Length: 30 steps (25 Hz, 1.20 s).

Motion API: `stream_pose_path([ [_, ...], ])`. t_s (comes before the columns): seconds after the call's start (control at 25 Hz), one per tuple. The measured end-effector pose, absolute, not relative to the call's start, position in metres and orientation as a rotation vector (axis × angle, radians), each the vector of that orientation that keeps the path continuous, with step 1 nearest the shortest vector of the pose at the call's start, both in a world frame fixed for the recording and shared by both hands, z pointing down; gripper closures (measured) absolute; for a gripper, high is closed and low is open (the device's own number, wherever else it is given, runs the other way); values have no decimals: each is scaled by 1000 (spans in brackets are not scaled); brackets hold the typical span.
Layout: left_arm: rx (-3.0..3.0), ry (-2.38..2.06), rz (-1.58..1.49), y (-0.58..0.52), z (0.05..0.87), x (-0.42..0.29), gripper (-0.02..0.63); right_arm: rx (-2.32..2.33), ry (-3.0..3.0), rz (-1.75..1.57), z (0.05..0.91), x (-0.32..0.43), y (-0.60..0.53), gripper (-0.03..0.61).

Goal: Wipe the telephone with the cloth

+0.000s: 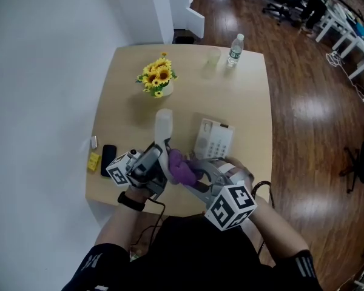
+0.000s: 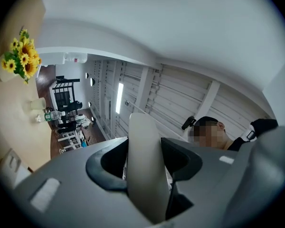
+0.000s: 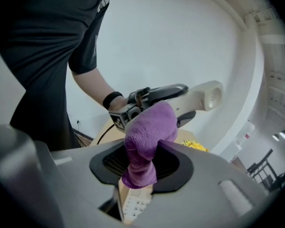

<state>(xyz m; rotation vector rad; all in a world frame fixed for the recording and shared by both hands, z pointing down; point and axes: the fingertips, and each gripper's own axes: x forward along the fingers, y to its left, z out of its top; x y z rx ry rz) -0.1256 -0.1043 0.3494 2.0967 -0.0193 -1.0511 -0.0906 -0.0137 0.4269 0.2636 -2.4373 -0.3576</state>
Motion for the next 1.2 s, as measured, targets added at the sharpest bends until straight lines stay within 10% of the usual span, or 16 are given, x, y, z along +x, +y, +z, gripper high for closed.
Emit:
stream_pose_path([
  [1.2,2164,-440,-542,-110,443,-123,405,530,-1825,-74,693,23,-225,443],
])
